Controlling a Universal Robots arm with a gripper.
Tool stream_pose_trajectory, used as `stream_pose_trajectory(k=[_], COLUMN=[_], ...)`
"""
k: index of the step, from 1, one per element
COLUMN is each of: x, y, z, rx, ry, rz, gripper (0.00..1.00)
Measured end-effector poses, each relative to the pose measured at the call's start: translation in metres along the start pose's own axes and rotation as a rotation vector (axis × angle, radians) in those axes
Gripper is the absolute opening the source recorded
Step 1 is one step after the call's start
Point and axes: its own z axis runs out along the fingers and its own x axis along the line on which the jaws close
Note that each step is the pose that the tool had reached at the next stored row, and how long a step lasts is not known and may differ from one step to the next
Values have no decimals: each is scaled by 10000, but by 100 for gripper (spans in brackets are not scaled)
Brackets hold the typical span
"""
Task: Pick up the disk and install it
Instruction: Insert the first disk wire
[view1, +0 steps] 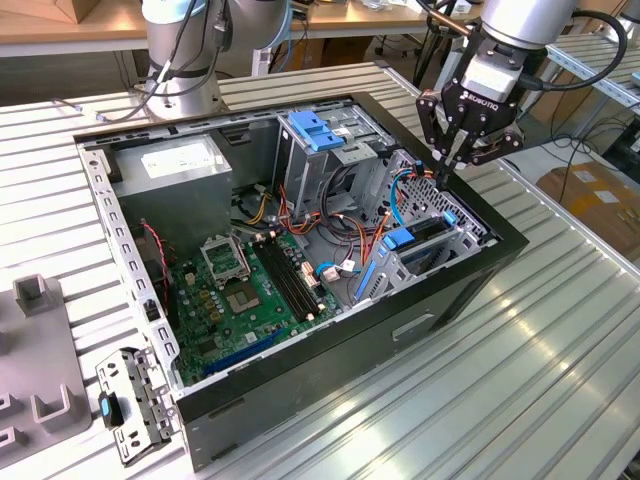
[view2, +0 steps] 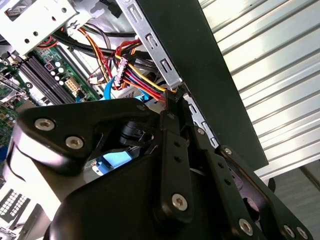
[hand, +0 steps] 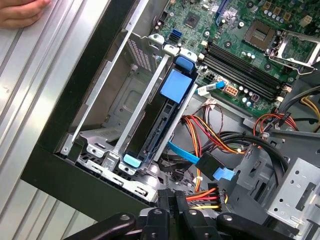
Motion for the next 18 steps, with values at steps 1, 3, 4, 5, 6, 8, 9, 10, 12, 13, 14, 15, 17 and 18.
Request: stream_pose_trajectory(k=[1,3,4,5,6,8,9,10,12,13,14,15,17,18], x=[0,0,0,0,0,0,0,0,0,0,0,0,0,0], y=[0,0,0,0,0,0,0,0,0,0,0,0,0,0], z=[0,0,0,0,0,0,0,0,0,0,0,0,0,1], rx=[0,0,0,0,-1,-5,-11,-18,-24,-28,-33,-39,-56,-68], ry=[0,0,0,0,0,0,0,0,0,-1,-1,-2,-3,-4], rz=[0,0,1,3,14,133,291,478,625,750,870,1054,1503,1824], gripper=[17,17,17,17,17,17,17,17,17,17,17,17,17,17])
